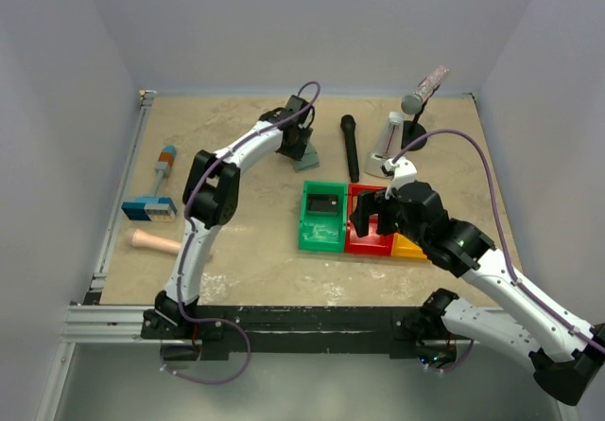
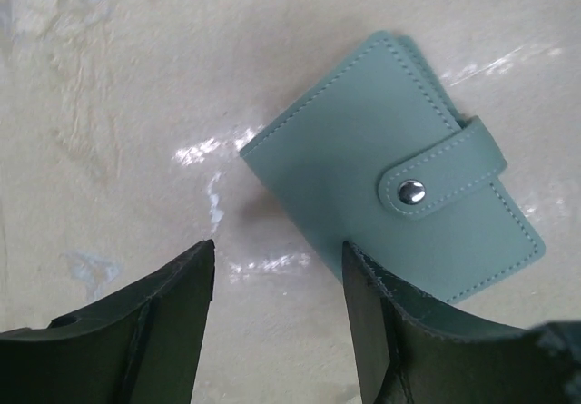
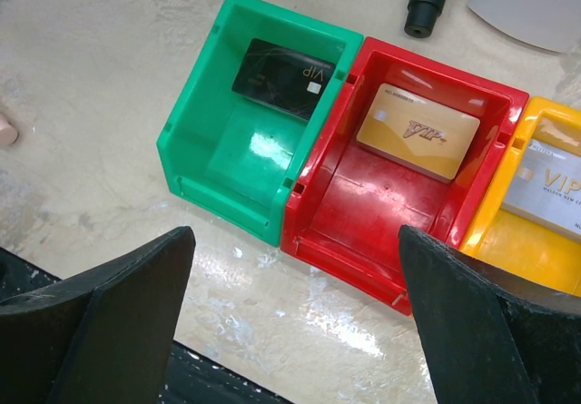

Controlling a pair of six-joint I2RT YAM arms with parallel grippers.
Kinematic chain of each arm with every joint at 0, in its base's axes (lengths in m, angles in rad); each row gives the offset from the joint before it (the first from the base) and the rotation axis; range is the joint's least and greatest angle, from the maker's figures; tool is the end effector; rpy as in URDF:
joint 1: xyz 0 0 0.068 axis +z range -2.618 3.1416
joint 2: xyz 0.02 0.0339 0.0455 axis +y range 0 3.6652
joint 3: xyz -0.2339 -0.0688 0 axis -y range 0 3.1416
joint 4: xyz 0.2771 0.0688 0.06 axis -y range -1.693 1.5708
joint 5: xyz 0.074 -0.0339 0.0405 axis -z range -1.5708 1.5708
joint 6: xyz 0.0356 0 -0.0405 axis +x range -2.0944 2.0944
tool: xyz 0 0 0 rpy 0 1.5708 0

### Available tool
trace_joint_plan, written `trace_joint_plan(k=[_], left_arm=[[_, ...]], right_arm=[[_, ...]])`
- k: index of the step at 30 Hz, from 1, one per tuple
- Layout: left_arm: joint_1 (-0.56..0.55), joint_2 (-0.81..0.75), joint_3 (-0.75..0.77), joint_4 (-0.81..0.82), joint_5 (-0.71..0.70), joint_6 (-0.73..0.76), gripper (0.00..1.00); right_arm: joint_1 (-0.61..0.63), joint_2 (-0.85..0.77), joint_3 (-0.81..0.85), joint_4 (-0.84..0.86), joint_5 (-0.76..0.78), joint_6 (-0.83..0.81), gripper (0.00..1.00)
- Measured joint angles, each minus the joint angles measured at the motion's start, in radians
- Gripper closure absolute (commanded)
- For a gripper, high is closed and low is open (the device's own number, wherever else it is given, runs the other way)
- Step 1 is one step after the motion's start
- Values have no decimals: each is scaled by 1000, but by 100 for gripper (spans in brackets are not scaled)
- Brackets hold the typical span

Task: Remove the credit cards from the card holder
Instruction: Move the card holder to the center of the board.

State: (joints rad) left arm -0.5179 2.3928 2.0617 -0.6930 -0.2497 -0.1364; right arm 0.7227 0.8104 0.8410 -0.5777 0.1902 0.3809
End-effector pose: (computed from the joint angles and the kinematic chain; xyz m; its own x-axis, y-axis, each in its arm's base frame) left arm 0.4642 -0.2544 0.1467 -0.7854 0.2958 -0.5437 0.2637 0.9546 0.1384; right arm 0.1747 0.1451 0.2947 -0.5586 -0.0059 -0.8294 -0.3455 0.9108 0.2262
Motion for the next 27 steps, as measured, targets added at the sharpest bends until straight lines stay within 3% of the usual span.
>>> trace_joint_plan(k=[7, 12, 16, 17, 23, 27], left_arm=[[53, -154, -251, 67, -20, -37, 36], [66, -244, -345, 74, -71, -56, 23], [60, -303, -347, 109, -74, -88, 9], [56, -316, -347, 118, -72, -101, 0], [5, -303, -279, 102, -112, -225, 0], [-17, -181, -84, -19, -133, -348, 0]], right_arm=[[0, 0, 0, 0, 0, 1, 1], [0, 0, 0, -1, 1, 1, 1], [0, 0, 0, -1, 1, 1, 1], [0, 0, -1, -1, 1, 1, 1], [0, 0, -10, -2, 1, 2, 1], [0, 0, -10, -2, 1, 2, 1]])
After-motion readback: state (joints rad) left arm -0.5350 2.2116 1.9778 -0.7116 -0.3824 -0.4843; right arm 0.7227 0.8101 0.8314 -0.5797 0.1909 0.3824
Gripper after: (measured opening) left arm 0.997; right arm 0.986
